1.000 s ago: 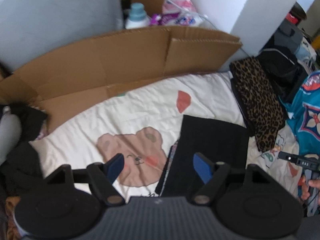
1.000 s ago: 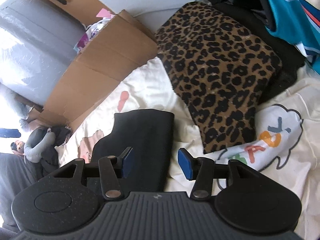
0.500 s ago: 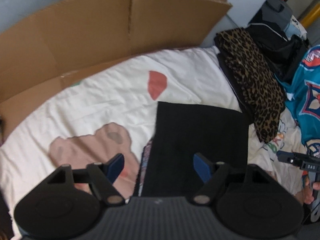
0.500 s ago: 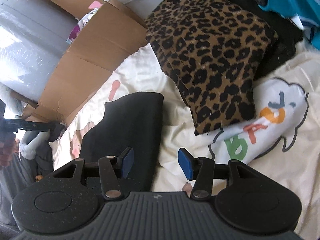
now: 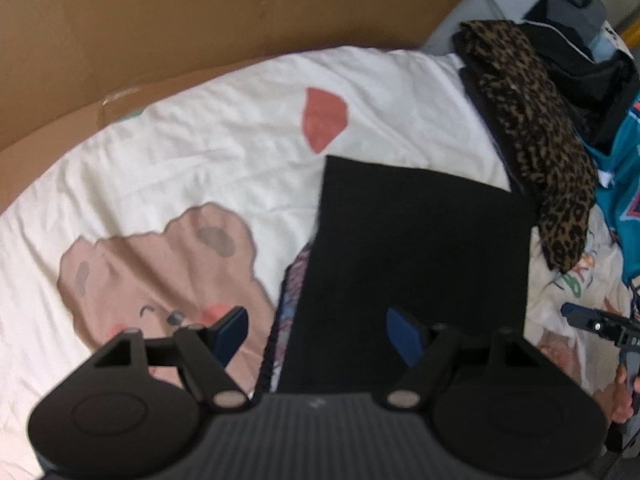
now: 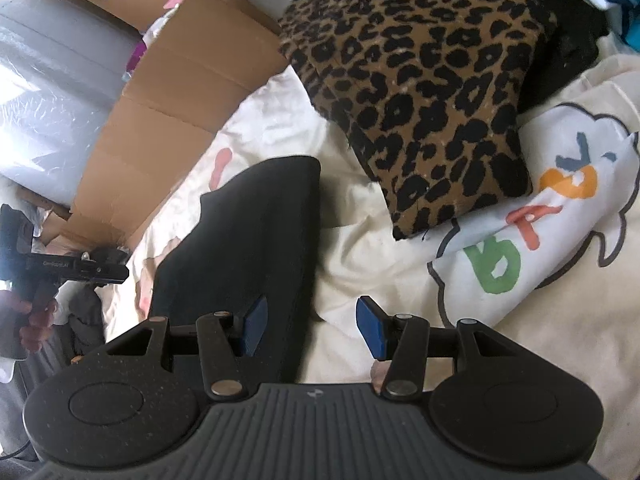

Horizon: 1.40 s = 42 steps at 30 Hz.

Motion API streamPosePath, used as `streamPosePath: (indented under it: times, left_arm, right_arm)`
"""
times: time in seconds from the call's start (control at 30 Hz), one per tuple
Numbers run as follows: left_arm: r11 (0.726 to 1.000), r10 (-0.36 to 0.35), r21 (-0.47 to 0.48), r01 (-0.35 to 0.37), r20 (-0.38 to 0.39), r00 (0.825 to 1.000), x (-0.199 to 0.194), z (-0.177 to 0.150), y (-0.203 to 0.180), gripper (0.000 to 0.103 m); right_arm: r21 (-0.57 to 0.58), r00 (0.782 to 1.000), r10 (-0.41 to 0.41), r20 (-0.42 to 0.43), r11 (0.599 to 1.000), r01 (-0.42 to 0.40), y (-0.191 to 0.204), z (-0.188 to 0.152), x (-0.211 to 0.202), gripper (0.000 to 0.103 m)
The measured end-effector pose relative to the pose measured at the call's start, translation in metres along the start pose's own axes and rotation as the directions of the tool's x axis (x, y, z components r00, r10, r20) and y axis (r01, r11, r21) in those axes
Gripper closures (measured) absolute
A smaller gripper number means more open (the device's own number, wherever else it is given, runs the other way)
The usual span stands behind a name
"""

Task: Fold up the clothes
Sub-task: 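Lower the shorts onto the sheet and open both tools, then close the right tool on the shorts' edge while the left tool closes beside it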

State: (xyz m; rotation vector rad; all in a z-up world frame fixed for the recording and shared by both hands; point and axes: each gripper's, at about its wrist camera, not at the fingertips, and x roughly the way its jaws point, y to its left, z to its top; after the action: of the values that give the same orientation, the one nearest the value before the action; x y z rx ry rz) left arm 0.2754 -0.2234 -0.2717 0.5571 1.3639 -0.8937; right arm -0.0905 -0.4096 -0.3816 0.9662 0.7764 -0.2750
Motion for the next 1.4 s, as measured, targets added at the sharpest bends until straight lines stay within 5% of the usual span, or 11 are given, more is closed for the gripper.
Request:
streamPosePath:
  times: [0.27,0.6,0.87,1.07,1.17,1.23,1.4]
  left_arm:
    - [1.000,-0.005,0.010,0.005,-0.027,1.000,0.013,-0.015,0.007,0.024]
    - [0.998,-0.020,0.055,0.022,-0.035,0.999,0.027,-0.017,-0.004,0.024]
    - [0.996,-0.007,0.085,0.009,-0.023,1.000,0.047,-0.015,-0.005,0.024]
    - [0.997,-0.061,0.054,0.061,0.000,0.998,0.059,-0.014,0.005,0.026]
    - [0.994,-0.102,0.045,0.102,0.014,0.995,0.061,-0.014,0.008,0.039]
    - [0.992,-0.118,0.038,0.118,0.019,0.993,0.061,-0.015,0.009,0.050]
    - [0.989,-0.142,0.042,0.141,0.017,0.990,0.058,-0.015,0.012,0.057]
  right_arm:
    - [-0.060,1.000,-0.019,-0.017,0.998,0.018,-0.003,-0.002,0.010,0.047]
    - [-0.045,0.998,0.054,-0.012,0.997,-0.055,-0.007,0.006,0.015,0.047]
    - [-0.033,0.988,0.131,-0.088,0.990,-0.134,0.003,0.008,0.043,0.049]
    - [-0.019,0.980,0.106,-0.166,0.994,-0.110,0.007,0.002,0.070,0.052]
    - [-0.004,0.976,0.122,-0.178,0.992,-0.125,0.008,-0.001,0.075,0.065]
    - [0.000,0.976,0.130,-0.176,0.991,-0.132,0.008,-0.002,0.074,0.087]
    - [0.039,0.968,0.194,-0.157,0.981,-0.190,0.007,-0.002,0.067,0.094]
